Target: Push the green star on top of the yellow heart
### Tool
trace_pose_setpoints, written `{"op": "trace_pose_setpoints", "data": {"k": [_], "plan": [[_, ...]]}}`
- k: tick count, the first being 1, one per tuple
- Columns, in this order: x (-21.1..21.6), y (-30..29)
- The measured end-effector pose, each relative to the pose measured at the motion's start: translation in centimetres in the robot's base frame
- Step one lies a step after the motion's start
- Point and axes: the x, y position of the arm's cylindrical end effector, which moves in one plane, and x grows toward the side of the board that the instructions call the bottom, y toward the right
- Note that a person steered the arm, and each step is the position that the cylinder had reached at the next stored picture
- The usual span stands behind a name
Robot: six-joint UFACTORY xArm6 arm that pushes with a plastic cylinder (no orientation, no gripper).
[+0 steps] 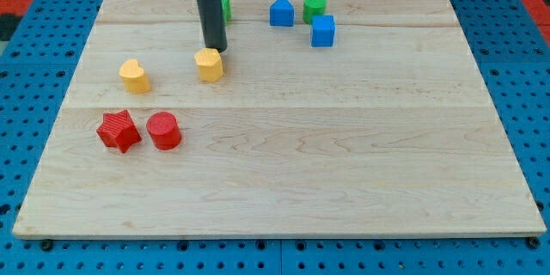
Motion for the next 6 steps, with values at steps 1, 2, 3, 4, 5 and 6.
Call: {"op": "trace_pose_setpoints", "data": {"k": [1,2,3,4,5,6], "plan": [[1.7,-0.3],[2.2,-0.6],[-1.5,1.7],[-4.2,2.8],[-6.3,4.1],[-9.8,5.0]]}}
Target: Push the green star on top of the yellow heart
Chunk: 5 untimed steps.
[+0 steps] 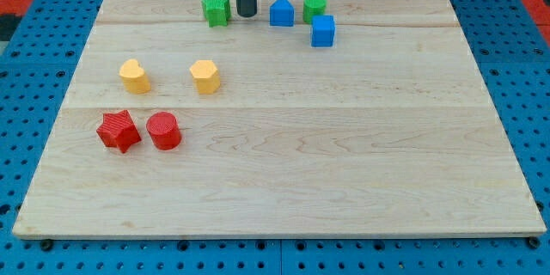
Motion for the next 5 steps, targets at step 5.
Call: {"op": "trace_pose_setpoints", "data": {"k": [5], "plan": [[1.2,-6.9]]}}
